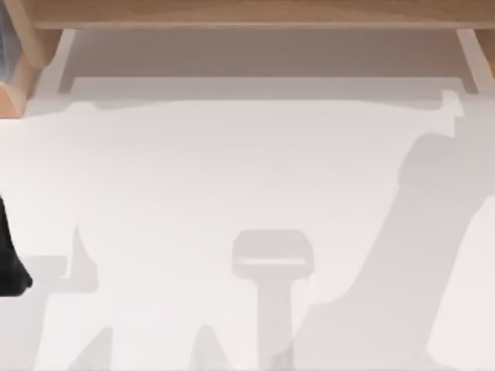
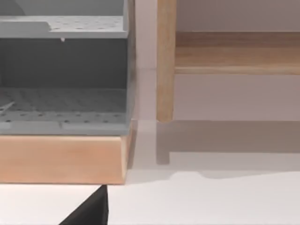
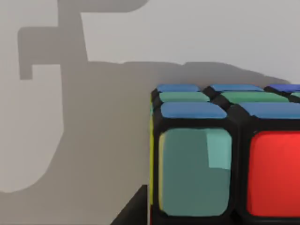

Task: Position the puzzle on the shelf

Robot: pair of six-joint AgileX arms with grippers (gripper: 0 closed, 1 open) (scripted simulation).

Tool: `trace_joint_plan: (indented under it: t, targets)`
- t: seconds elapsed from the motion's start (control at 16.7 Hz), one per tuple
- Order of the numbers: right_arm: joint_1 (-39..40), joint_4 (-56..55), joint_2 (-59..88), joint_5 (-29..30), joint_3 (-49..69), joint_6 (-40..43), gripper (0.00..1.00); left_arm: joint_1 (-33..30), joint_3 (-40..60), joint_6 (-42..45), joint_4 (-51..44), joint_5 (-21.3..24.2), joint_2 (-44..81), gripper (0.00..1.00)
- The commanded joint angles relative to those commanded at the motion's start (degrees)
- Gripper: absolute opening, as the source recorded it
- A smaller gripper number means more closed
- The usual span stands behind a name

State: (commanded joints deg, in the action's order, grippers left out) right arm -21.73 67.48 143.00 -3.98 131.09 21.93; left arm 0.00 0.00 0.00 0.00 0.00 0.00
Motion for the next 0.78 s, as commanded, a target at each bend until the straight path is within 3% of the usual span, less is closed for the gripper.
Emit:
trace_joint_plan:
  t: [0.24, 0.78]
  targets:
    - [0.0, 0.0, 0.0, 0.0, 0.0, 0.0, 0.02, 0.0, 0.0, 0.0, 0.0, 0.0, 0.0, 1.0]
    - [-0.2, 0.0, -0.1, 0.0, 0.0, -0.1, 0.0, 0.0, 0.0, 0.0, 0.0, 0.0, 0.0, 1.0]
